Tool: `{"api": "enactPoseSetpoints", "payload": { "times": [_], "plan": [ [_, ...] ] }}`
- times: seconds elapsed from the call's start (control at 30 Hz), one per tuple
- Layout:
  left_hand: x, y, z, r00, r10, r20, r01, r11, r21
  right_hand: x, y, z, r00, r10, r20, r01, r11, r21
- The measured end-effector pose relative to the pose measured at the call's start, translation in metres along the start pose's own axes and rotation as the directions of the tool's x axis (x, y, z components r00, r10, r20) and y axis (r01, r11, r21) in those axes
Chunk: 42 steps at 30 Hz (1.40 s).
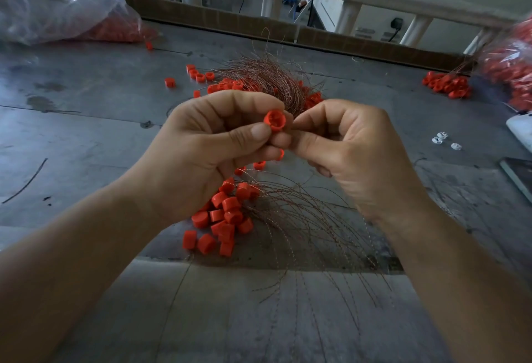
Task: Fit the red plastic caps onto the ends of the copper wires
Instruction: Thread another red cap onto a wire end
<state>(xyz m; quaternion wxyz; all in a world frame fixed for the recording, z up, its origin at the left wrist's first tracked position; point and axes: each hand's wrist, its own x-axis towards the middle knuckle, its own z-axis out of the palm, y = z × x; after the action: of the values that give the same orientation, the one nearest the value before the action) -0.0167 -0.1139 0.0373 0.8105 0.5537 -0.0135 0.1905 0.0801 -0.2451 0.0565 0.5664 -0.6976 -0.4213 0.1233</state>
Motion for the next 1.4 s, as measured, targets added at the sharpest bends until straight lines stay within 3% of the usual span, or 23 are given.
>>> {"api": "enactPoseSetpoints", "payload": {
  "times": [0.23,0.3,0.43,0.5,0.6,0.87,0.93,1.0,1.07,1.2,1.4],
  "plan": [
    [0.0,-0.001,0.0,0.999,-0.035,0.007,0.036,0.998,-0.047,0.006,0.001,-0.008,0.994,0.081,0.071,-0.09,0.987,0.134],
    [0.0,-0.001,-0.001,0.999,-0.038,-0.007,0.038,0.998,-0.054,0.012,0.006,-0.021,0.995,0.101,0.004,-0.1,0.984,0.15],
    [0.0,-0.003,-0.003,0.999,-0.052,-0.004,0.052,0.997,-0.053,0.025,0.029,-0.049,0.956,0.111,-0.27,-0.144,0.984,-0.104],
    [0.0,-0.003,-0.003,0.998,-0.056,0.003,0.056,0.997,-0.052,0.03,0.045,-0.053,0.944,0.095,-0.317,-0.196,0.931,-0.306],
    [0.0,-0.004,-0.004,0.998,-0.057,-0.002,0.057,0.997,-0.043,0.034,0.062,-0.05,0.965,0.087,-0.246,-0.204,0.838,-0.507],
    [-0.001,-0.004,-0.003,0.998,-0.061,-0.004,0.06,0.998,-0.035,0.039,0.075,-0.034,0.987,0.079,-0.137,-0.152,0.719,-0.678],
    [-0.001,-0.004,-0.004,0.998,-0.062,-0.007,0.062,0.998,-0.029,0.038,0.071,-0.036,0.98,0.093,-0.177,-0.181,0.787,-0.589],
    [-0.001,-0.004,-0.004,0.998,-0.065,-0.003,0.065,0.998,-0.009,0.036,0.061,-0.039,0.965,0.164,-0.206,-0.224,0.921,-0.318],
    [-0.002,-0.005,-0.003,0.997,-0.074,-0.013,0.074,0.997,0.026,0.032,0.049,-0.042,0.956,0.251,-0.155,-0.252,0.968,0.012],
    [-0.002,-0.006,0.0,0.996,-0.084,-0.031,0.086,0.993,0.083,0.027,0.034,-0.037,0.944,0.328,0.014,-0.309,0.873,0.377],
    [-0.001,-0.004,-0.002,0.997,-0.081,-0.015,0.082,0.991,0.11,0.026,0.028,-0.026,0.916,0.375,0.143,-0.393,0.764,0.512]
  ]
}}
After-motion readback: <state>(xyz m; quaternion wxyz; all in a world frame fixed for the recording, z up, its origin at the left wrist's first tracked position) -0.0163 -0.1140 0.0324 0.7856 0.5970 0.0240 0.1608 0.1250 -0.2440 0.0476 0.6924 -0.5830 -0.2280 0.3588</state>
